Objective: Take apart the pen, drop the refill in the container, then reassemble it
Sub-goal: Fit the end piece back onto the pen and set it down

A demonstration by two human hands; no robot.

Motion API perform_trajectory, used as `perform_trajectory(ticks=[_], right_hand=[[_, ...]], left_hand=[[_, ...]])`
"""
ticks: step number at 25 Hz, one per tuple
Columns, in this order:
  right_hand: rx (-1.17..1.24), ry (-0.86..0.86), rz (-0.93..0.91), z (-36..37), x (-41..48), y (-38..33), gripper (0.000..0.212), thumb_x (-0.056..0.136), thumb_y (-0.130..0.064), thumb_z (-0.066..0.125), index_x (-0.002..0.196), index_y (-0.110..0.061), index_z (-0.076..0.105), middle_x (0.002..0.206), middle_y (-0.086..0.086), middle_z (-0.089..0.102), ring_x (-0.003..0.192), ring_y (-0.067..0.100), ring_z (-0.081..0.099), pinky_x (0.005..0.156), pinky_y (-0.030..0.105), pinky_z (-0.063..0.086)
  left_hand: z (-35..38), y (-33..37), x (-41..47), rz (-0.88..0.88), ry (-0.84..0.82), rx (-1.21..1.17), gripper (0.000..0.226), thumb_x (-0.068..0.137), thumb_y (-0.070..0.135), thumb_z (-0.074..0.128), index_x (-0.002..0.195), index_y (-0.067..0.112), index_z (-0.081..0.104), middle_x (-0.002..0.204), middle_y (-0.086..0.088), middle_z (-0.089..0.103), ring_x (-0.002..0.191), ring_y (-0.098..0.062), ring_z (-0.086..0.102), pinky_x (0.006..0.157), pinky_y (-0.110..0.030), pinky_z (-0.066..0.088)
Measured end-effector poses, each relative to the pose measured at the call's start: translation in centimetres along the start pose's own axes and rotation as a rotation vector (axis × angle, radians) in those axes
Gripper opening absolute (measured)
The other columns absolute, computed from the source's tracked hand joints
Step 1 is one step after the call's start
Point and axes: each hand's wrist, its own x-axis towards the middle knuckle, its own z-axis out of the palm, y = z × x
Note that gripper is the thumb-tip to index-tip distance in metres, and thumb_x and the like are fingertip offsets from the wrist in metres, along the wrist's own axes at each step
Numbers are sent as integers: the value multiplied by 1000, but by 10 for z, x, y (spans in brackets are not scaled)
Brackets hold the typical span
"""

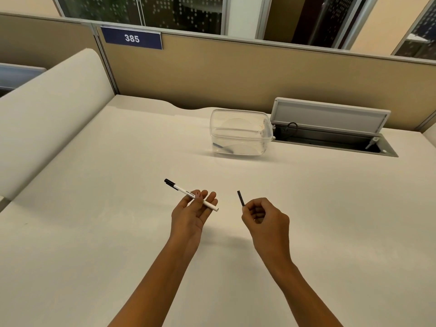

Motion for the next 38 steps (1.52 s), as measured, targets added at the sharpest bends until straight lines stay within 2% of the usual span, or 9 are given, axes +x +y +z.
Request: perform_trajectory(ticks=[9, 22, 25, 27, 30, 33, 36, 38], right_hand=[[12, -81, -185, -20, -42, -24, 9, 83, -12, 70, 80, -20, 68, 71, -16, 67, 73, 3, 63, 62, 4, 46], [-57, -64, -227, -24, -52, -24, 7, 83, -10, 70, 83, -16, 68, 75, -10, 66, 76, 2, 61, 65, 2, 44], [-73, -12, -239, -24, -52, -27, 6, 83, -9, 70, 84, -15, 69, 78, -7, 66, 69, 0, 59, 67, 2, 44], [-54, 23, -244, -22, -53, -30, 7, 82, -8, 71, 86, -15, 71, 82, -5, 66, 73, -2, 59, 70, 2, 44], [30, -35, -204, -22, -55, -32, 18, 82, -4, 70, 95, -16, 74, 93, -4, 66, 85, 0, 61, 76, 6, 46], [111, -108, -186, -23, -58, -32, 24, 83, -2, 68, 103, -16, 72, 100, -4, 65, 94, -2, 60, 77, 2, 43], [167, -4, -185, -23, -60, -32, 22, 85, -4, 67, 102, -17, 66, 99, -5, 66, 92, 3, 64, 77, 6, 47], [117, 97, -243, -23, -61, -31, 15, 85, -7, 67, 98, -15, 64, 94, -6, 66, 87, 3, 64, 76, 7, 49]], left_hand=[[3, 2, -22, -48, -27, -79, 7, 93, 2, 50, 94, -1, 56, 96, -13, 65, 76, -24, 74, 59, -30, 60], [8, -5, -40, -11, -39, 3, 7, 92, 2, 52, 97, -1, 56, 93, -12, 66, 79, -26, 74, 63, -31, 60], [9, -7, -42, -24, -36, 4, 8, 92, 2, 52, 98, -1, 56, 94, -12, 66, 78, -26, 74, 61, -31, 60], [8, -9, -44, -57, -36, -17, 7, 93, 2, 50, 97, -1, 56, 95, -12, 66, 77, -24, 74, 61, -31, 60], [8, -9, -47, -147, -24, -94, 8, 94, 1, 47, 92, 0, 55, 93, -10, 64, 76, -23, 73, 70, -35, 56], [10, -7, -50, -233, 7, -194, 14, 95, -1, 43, 89, -1, 56, 89, -11, 63, 89, -29, 65, 84, -45, 47], [12, -6, -53, -292, 23, -266, 15, 95, -2, 43, 88, -2, 56, 90, -13, 63, 93, -31, 63, 86, -47, 46], [12, -7, -54, -305, 17, -281, 14, 95, -2, 44, 88, -2, 56, 92, -14, 63, 93, -32, 62, 86, -48, 46]])
